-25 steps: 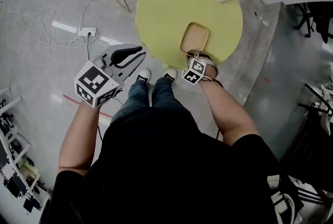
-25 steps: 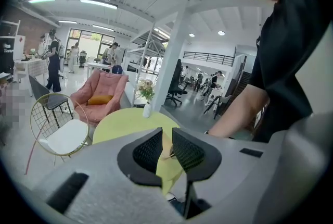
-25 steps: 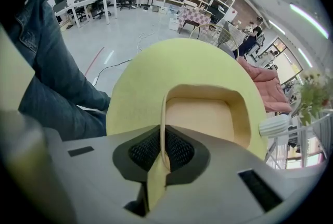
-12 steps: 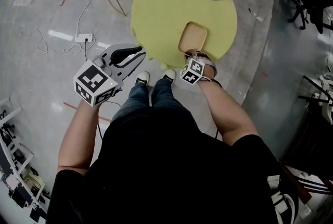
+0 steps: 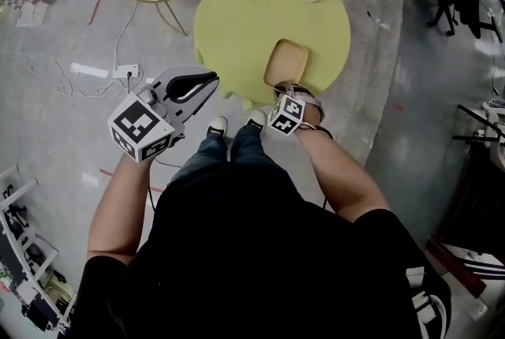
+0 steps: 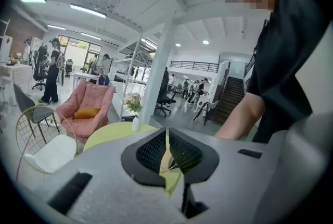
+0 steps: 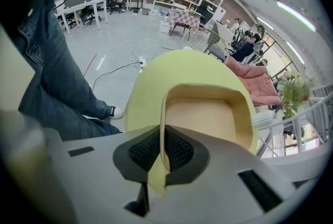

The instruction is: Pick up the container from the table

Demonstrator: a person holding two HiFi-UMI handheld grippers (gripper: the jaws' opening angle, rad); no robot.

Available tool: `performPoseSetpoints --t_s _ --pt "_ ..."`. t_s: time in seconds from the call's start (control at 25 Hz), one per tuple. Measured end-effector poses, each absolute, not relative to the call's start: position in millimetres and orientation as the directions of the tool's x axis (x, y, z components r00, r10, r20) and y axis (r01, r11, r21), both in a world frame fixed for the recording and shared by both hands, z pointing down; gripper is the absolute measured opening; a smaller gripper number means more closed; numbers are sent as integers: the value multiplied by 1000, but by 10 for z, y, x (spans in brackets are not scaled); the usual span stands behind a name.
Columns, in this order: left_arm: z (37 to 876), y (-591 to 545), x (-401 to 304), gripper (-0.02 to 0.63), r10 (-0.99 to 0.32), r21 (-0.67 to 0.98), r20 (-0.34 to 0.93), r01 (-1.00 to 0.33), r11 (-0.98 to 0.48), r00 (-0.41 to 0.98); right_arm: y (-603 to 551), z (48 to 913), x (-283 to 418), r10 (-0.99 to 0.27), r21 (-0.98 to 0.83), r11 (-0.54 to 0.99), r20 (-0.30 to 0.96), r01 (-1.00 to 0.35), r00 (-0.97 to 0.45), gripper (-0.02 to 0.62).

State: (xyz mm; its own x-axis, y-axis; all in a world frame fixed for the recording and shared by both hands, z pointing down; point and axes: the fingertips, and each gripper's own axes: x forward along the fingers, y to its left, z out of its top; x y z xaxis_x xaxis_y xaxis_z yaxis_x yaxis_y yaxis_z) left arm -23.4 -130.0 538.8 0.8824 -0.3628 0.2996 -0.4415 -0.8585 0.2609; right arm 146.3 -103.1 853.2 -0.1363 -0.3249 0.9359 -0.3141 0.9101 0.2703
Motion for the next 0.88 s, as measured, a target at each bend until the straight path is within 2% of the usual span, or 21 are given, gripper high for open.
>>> performPoseSetpoints --t_s 0.44,0.88 --pt "5306 -1255 -281 20 -345 253 297 -422 -871 890 -858 8350 1475 -329 256 891 934 -375 -142 12" --pt "5229 -1155 -279 17 -255 270 314 -343 -900 915 -853 8060 1429 -372 277 853 917 -442 -144 12"
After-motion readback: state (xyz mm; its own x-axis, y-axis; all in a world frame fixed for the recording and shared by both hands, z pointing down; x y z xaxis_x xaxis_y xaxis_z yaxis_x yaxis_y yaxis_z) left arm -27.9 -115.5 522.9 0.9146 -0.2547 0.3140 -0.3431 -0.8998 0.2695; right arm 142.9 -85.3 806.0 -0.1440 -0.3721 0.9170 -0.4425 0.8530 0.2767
